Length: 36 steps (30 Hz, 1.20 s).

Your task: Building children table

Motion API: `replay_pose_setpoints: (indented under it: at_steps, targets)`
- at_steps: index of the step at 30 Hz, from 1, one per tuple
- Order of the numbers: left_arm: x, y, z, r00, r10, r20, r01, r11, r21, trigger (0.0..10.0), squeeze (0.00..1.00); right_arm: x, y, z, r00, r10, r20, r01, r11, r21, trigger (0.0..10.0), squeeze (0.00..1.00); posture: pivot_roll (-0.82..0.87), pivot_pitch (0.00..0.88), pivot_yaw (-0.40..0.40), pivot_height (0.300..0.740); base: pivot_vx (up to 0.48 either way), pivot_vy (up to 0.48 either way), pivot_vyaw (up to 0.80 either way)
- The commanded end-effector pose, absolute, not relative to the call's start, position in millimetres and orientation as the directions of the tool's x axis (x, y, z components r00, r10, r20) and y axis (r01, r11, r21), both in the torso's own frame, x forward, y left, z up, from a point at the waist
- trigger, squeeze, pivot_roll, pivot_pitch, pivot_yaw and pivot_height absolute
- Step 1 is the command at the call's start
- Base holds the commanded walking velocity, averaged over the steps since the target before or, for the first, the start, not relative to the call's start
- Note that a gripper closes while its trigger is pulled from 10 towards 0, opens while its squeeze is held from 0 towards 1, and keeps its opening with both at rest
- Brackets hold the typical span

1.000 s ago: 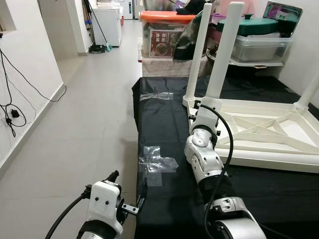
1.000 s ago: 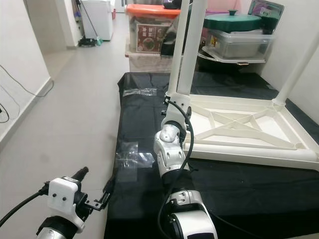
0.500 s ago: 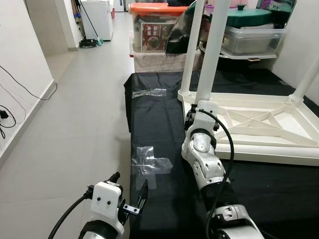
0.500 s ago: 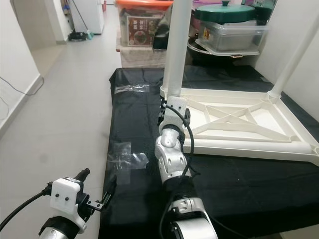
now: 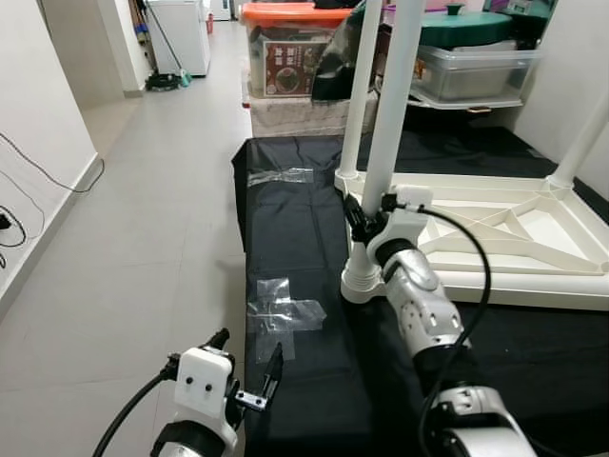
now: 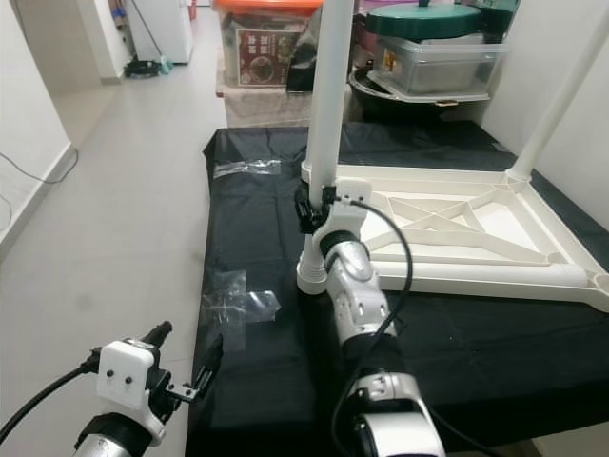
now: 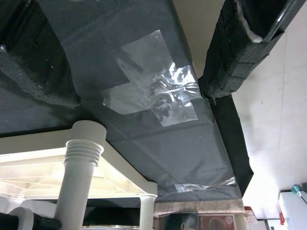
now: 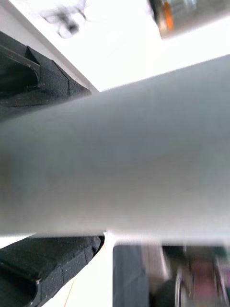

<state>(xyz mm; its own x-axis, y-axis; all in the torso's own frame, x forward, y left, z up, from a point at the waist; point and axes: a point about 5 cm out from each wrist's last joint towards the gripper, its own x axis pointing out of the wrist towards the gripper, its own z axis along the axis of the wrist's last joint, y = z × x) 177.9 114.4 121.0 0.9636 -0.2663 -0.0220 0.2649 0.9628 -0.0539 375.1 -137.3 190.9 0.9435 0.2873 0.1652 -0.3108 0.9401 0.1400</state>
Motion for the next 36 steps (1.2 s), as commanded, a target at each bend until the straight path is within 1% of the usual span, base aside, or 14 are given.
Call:
replay_pose_setpoints:
  at_steps: [1, 7, 10, 12, 16, 17, 19, 20, 23, 24, 25, 30, 35, 36]
  targets:
    - [178, 116, 116, 0.964, -0.263, -0.04, 0.262, 0.964, -0.042, 10.0, 0.0, 376, -132, 194, 0.904, 0.388, 0.181, -0.413, 0.902, 0.123, 10.0, 0.0, 0.02, 0.0, -0.01, 0.74, 0.0, 0.0, 0.0]
    - [180, 115, 117, 0.964, -0.263, -0.034, 0.262, 0.964, -0.04, 10.0, 0.0, 383, -133, 195, 0.779, 0.611, 0.14, -0.624, 0.778, 0.08, 10.0, 0.0, 0.02, 0.0, -0.023, 0.74, 0.0, 0.0, 0.0]
    - [180, 115, 118, 0.964, -0.263, -0.032, 0.262, 0.964, -0.04, 10.0, 0.0, 384, -132, 196, 0.758, 0.638, 0.136, -0.651, 0.755, 0.081, 10.0, 0.0, 0.02, 0.0, -0.023, 0.74, 0.0, 0.0, 0.0]
    - [180, 114, 120, 0.966, -0.258, -0.025, 0.257, 0.965, -0.045, 10.0, 0.0, 387, -122, 201, 0.656, 0.747, 0.107, -0.754, 0.647, 0.108, 10.0, 0.0, 0.02, 0.002, -0.027, 0.74, 0.0, 0.0, 0.0]
    - [180, 114, 120, 0.966, -0.258, -0.024, 0.256, 0.965, -0.046, 10.0, 0.0, 387, -122, 201, 0.643, 0.759, 0.105, -0.766, 0.634, 0.111, 10.0, 0.0, 0.02, 0.002, -0.027, 0.74, 0.0, 0.0, 0.0]
    - [180, 114, 120, 0.965, -0.26, -0.026, 0.259, 0.965, -0.045, 10.0, 0.0, 387, -116, 203, 0.582, 0.809, 0.084, -0.812, 0.573, 0.109, 10.0, 0.0, 0.01, 0.004, -0.02, 0.74, 0.0, 0.0, 0.0]
    - [180, 114, 120, 0.965, -0.26, -0.026, 0.259, 0.965, -0.045, 10.0, 0.0, 387, -116, 203, 0.582, 0.809, 0.084, -0.812, 0.573, 0.109, 10.0, 0.0, 0.01, 0.004, -0.02, 0.74, 0.0, 0.0, 0.0]
    - [179, 114, 120, 0.965, -0.261, -0.027, 0.259, 0.965, -0.043, 10.0, 0.0, 386, -112, 205, 0.516, 0.855, 0.059, -0.854, 0.508, 0.111, 10.0, 0.0, 0.02, 0.005, -0.019, 0.74, 0.0, 0.0, 0.0]
    - [179, 115, 120, 0.965, -0.26, -0.028, 0.259, 0.965, -0.042, 10.0, 0.0, 385, -108, 206, 0.452, 0.891, 0.041, -0.888, 0.444, 0.121, 10.0, 0.0, 0.02, 0.005, -0.019, 0.74, 0.0, 0.0, 0.0]
    - [179, 115, 119, 0.965, -0.26, -0.031, 0.258, 0.965, -0.042, 10.0, 0.0, 380, -105, 210, 0.301, 0.953, 0.034, -0.945, 0.294, 0.141, 10.0, 0.0, 0.03, 0.009, -0.017, 0.74, 0.0, 0.0, 0.0]
    - [179, 115, 119, 0.965, -0.26, -0.031, 0.258, 0.965, -0.042, 10.0, 0.0, 380, -105, 210, 0.301, 0.953, 0.034, -0.945, 0.294, 0.141, 10.0, 0.0, 0.03, 0.009, -0.017, 0.74, 0.0, 0.0, 0.0]
    - [179, 115, 118, 0.965, -0.26, -0.033, 0.258, 0.965, -0.042, 10.0, 0.0, 375, -103, 212, 0.173, 0.984, 0.033, -0.976, 0.166, 0.138, 10.0, 0.0, 0.05, 0.007, -0.008, 0.74, 0.0, 0.0, 0.0]
    - [180, 115, 118, 0.965, -0.262, -0.032, 0.261, 0.965, -0.04, 10.0, 0.0, 372, -101, 209, 0.119, 0.993, 0.016, -0.984, 0.115, 0.139, 10.0, 0.0, 0.06, 0.005, -0.013, 0.74, 0.0, 0.0, 0.0]
    - [180, 115, 119, 0.965, -0.262, -0.03, 0.26, 0.965, -0.04, 10.0, 0.0, 371, -100, 206, 0.108, 0.994, -0.001, -0.984, 0.107, 0.142, 0.0, 0.0, 0.06, 0.005, -0.013, 0.74, 0.0, 0.0, 0.0]
